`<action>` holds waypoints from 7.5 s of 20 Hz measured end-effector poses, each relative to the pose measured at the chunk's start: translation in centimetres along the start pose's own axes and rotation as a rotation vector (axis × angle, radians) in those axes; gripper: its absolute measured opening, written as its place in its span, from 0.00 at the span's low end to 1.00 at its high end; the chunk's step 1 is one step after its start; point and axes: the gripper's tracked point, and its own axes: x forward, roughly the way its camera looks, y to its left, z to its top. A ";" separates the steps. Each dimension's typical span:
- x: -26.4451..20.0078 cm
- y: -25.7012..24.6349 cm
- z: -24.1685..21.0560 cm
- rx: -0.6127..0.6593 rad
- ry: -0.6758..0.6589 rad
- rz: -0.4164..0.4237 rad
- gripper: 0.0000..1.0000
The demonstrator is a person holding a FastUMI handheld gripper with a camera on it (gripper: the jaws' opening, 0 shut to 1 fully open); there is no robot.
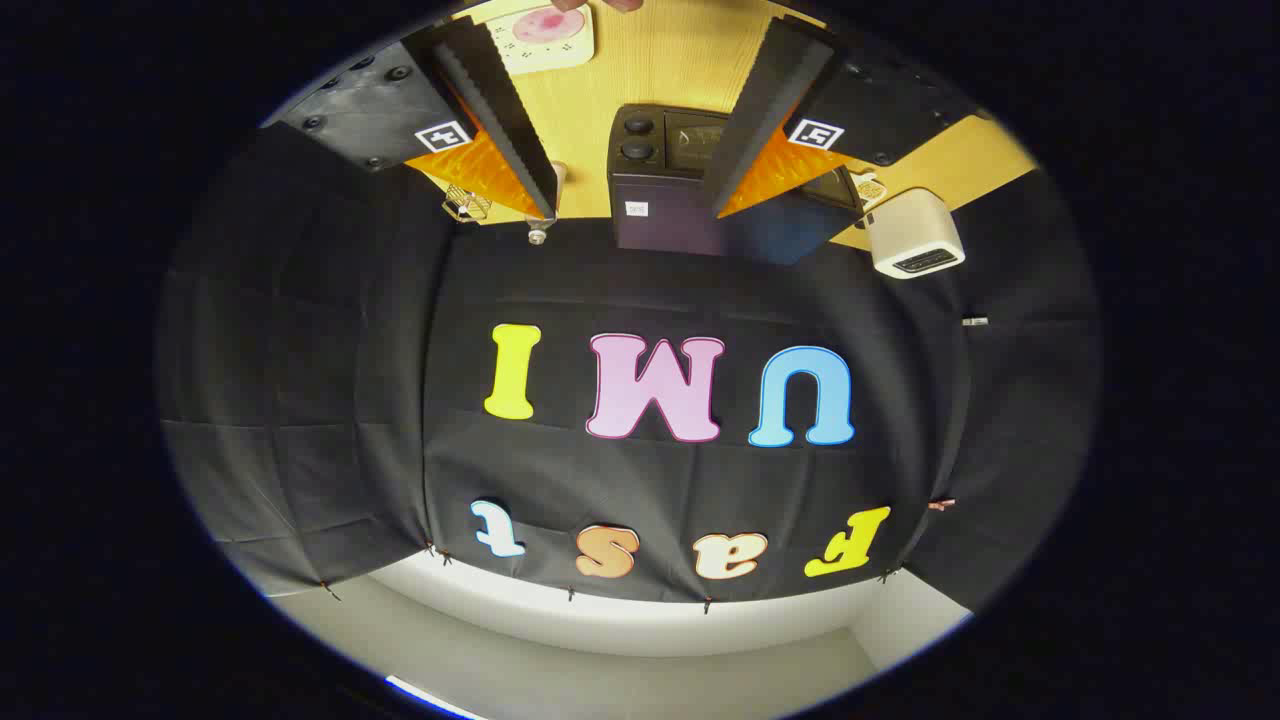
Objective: Open the toaster oven, put the food inside, and close the toaster oven door.
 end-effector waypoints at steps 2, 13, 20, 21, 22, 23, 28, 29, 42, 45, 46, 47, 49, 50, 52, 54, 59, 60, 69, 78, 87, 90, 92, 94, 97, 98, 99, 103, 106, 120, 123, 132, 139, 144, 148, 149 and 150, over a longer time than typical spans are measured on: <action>-0.2 0.3 -0.3 0.012 0.009 0.004 0.99; -0.7 1.6 -0.6 -0.006 0.013 0.024 0.99; 0.3 4.7 -1.6 0.009 0.049 0.062 0.99; 0.7 5.3 -1.9 0.010 0.055 0.067 0.99; 1.3 6.0 -2.1 0.011 0.061 0.072 0.99; 2.0 6.7 -2.4 0.010 0.069 0.073 0.99; 6.2 10.9 -3.1 0.031 0.095 0.081 0.99; 7.2 11.6 -3.5 0.035 0.100 0.079 0.99; 15.7 16.7 -11.7 0.007 0.237 0.032 0.99; 16.2 16.7 -13.8 0.032 0.275 0.005 0.99; 16.1 17.0 -14.4 0.027 0.287 0.005 0.99; 15.8 17.3 -13.8 0.027 0.272 0.002 0.98; 15.7 17.2 -14.1 0.024 0.280 -0.001 0.97; 15.6 17.2 -13.8 0.036 0.278 -0.006 0.98; 15.8 17.2 -14.2 0.031 0.289 -0.003 0.98; 15.7 17.2 -14.2 0.024 0.297 0.008 0.98; 14.5 17.2 -14.6 0.045 0.331 0.014 0.98; 14.2 17.2 -14.7 0.052 0.336 0.017 0.98; 9.8 16.9 -17.0 0.074 0.378 0.055 0.97; 6.9 17.3 -19.3 0.055 0.436 0.127 0.97; 2.0 17.7 -26.2 0.048 0.660 0.242 1.00; 1.4 17.5 -27.5 0.085 0.683 0.238 1.00; 1.0 17.7 -26.9 0.066 0.663 0.261 0.99; 0.1 17.3 -26.0 0.053 0.637 0.278 1.00; -1.8 15.8 -23.7 0.058 0.604 0.295 1.00; -2.0 15.1 -22.7 0.071 0.592 0.304 1.00; -2.3 14.4 -21.7 0.093 0.582 0.318 1.00; -3.1 8.9 -17.8 0.106 0.550 0.299 1.00; -4.0 4.5 -16.8 0.145 0.594 0.270 1.00; -6.0 -11.8 -21.9 0.400 0.861 0.237 0.99; -5.4 -15.8 -24.3 0.340 0.881 0.189 1.00; -2.9 -18.8 -33.1 0.328 1.011 0.202 1.00; -2.1 -17.0 -34.3 0.282 1.045 0.222 0.94; -2.1 -16.4 -34.9 0.210 1.061 0.217 0.73; -1.9 -17.3 -35.4 0.085 1.062 0.178 0.35; -2.1 -17.2 -35.4 0.070 1.068 0.177 0.36; -1.9 -17.0 -35.7 0.072 1.080 0.175 0.34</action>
